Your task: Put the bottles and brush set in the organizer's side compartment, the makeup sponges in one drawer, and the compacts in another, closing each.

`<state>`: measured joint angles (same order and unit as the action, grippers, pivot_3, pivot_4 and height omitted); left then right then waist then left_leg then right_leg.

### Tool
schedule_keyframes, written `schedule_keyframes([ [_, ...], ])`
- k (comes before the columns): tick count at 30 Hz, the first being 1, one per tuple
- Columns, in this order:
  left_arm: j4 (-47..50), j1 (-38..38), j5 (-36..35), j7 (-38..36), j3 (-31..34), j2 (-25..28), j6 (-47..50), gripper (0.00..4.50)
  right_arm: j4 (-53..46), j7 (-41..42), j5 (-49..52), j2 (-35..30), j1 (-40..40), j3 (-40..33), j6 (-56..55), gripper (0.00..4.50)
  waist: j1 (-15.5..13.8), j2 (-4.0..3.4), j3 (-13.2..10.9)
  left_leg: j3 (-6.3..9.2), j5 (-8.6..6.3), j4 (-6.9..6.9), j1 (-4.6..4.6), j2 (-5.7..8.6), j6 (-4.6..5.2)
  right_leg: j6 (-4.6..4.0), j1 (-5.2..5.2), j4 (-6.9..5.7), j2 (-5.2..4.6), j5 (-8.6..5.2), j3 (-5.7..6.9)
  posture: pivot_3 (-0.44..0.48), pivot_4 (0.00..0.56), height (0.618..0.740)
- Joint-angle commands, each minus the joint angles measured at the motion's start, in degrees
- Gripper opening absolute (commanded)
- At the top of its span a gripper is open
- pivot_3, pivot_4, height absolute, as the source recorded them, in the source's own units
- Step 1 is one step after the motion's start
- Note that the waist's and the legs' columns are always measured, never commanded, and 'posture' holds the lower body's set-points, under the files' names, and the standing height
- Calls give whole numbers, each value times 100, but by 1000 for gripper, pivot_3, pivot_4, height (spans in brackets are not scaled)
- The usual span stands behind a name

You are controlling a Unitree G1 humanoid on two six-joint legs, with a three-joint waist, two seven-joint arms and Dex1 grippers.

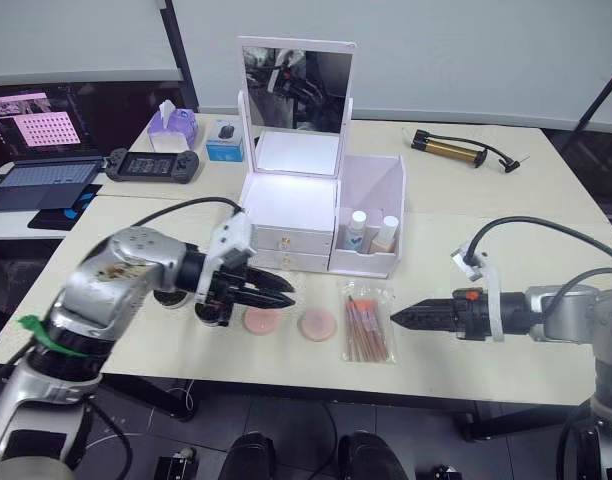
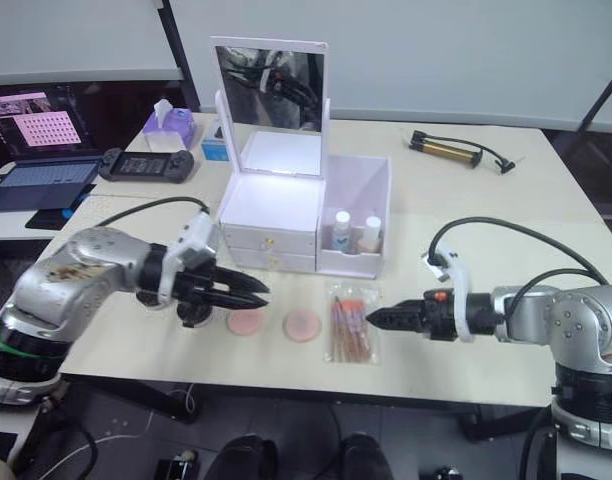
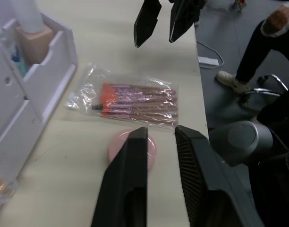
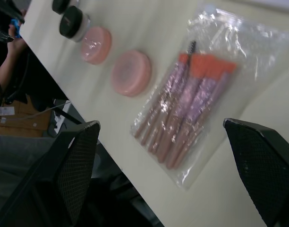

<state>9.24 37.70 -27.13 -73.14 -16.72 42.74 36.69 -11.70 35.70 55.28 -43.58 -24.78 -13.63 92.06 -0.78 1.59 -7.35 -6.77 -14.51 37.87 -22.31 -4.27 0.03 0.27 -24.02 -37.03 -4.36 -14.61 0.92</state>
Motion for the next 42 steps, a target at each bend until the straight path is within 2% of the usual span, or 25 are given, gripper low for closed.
schedule_keyframes([
  [1, -318, 380, 381, 187, -307, -415, -101, 22, 190, -456, 266, 199, -154, 3, 44, 4500, 9, 0, 0, 3, 0, 0, 0, 1, 1, 0, 0, -1, 1, 0, -2, 0, 150, 706],
  [4, -391, 449, 573, 196, -563, -705, -104, 22, 329, -727, 390, 303, -116, 40, 44, 4500, 24, 0, 0, 23, -1, 0, -5, 11, 3, 1, -4, -1, 4, 0, -7, 0, 150, 706],
  [7, -652, 516, 1191, 290, -951, -839, -536, 22, 492, -929, 261, 437, -147, 26, 44, 4500, 30, 0, 0, 49, -3, -1, -1, 25, 7, 2, -3, -2, 10, 0, -17, 0, 150, 706],
  [11, -954, 523, 1553, 601, -1186, -1396, -796, 22, 781, -1145, 219, 722, -236, 77, 44, 4500, 14, 0, 0, 50, -3, 0, -3, 29, 7, 3, -3, -2, 7, 0, -17, 0, 150, 706],
  [14, -1172, 552, 1639, 878, -1210, -1845, -536, 22, 981, -1258, 151, 1025, -276, 16, 44, 4500, 12, 0, 1, 53, -3, 2, -8, 33, 8, 9, -3, -1, 3, 2, -16, 0, 150, 706],
  [17, -1383, 616, 1964, 1044, -1404, -2068, -486, 22, 1110, -1248, 280, 1118, -208, 71, 44, 4500, 22, 1, 3, 57, -3, 2, -4, 32, 9, 9, 0, -1, 6, 3, -15, 0, 150, 706],
  [23, -1452, 637, 2650, 1237, -1820, -2074, -599, 22, 1232, -1209, 472, 1444, -268, -41, 44, 4500, 92, 0, 4, 71, -5, -1, -3, 31, 11, 8, -2, -2, 15, 3, -19, 0, 150, 706],
  [30, -1447, 541, 2896, 1305, -1863, -2195, -482, 22, 1409, -1225, 418, 1817, -235, -42, 44, 4500, 98, -1, 7, 83, -5, -1, -4, 32, 11, 9, 0, -2, 14, 3, -16, 0, 150, 706],
  [39, -1412, 520, 3076, 1283, -1791, -2040, -554, 22, 1769, -1195, -98, 2166, -47, 17, -202, 4500, 161, -1, 17, 159, -7, -1, -2, 35, 14, 8, 3, -1, 36, 3, -27, 0, 150, 706],
  [42, -1406, 504, 3084, 1290, -1771, -2032, -563, 0, 1925, -1056, -211, 2137, -8, 119, -300, 3899, 165, -2, 46, 175, -10, -1, 1, 35, 19, 8, 8, 2, 49, 3, -34, 0, 150, 706],
])
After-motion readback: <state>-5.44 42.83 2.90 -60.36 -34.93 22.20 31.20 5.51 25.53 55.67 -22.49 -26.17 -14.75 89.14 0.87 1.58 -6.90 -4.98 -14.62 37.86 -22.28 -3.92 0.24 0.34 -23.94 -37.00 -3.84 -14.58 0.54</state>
